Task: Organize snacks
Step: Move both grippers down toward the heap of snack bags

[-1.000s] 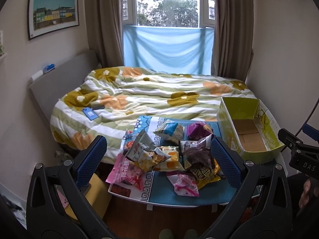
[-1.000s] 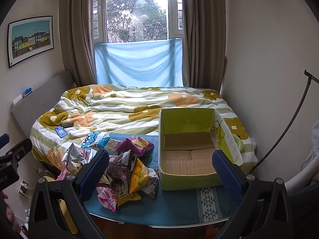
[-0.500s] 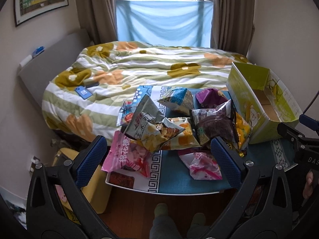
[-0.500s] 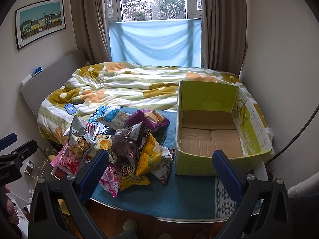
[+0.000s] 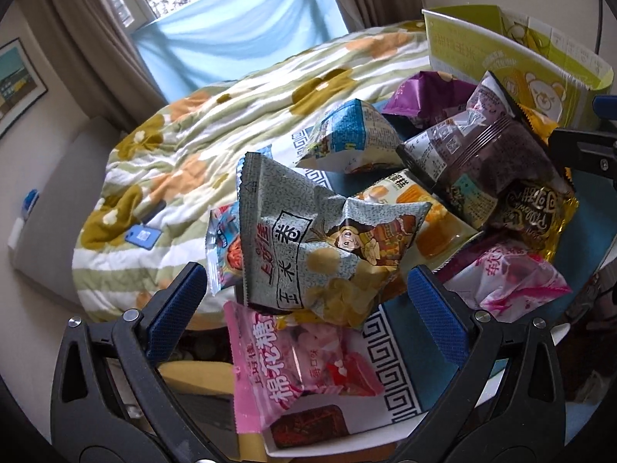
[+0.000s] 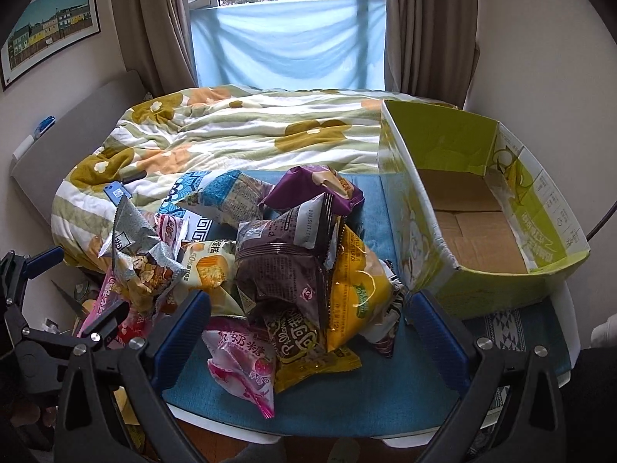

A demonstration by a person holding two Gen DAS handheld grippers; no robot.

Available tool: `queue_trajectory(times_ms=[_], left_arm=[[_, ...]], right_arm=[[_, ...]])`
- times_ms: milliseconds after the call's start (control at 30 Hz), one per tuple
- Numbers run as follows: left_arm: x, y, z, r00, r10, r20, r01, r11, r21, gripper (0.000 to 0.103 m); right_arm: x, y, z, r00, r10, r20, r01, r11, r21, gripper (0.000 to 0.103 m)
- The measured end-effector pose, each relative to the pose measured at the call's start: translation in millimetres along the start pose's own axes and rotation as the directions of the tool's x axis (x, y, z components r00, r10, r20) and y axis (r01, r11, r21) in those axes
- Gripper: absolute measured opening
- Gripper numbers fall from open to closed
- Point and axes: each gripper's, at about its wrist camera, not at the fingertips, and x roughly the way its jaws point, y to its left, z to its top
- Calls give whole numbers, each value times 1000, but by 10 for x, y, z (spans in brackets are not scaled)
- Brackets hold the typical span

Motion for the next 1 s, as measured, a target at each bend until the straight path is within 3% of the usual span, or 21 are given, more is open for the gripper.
queue_trajectory(times_ms=[233, 433, 833, 1000], left_arm=[[335, -62, 76, 1000, -4, 4, 4, 993, 117, 103], [498, -73, 105, 996, -79, -29, 82, 989, 120, 103], [751, 41, 137, 969, -219, -111, 221, 975, 8, 97], [803, 72, 152, 964, -235, -127, 234, 972, -25, 83]], right_arm=[[290, 137, 48, 999, -44, -26, 45, 999, 20, 103], [461, 202, 131, 997, -66, -37, 66, 998, 8, 103], [618, 240, 269, 994, -88, -58, 87, 996, -16, 103], [648, 254, 308, 995, -83, -60, 82, 997, -15, 103]])
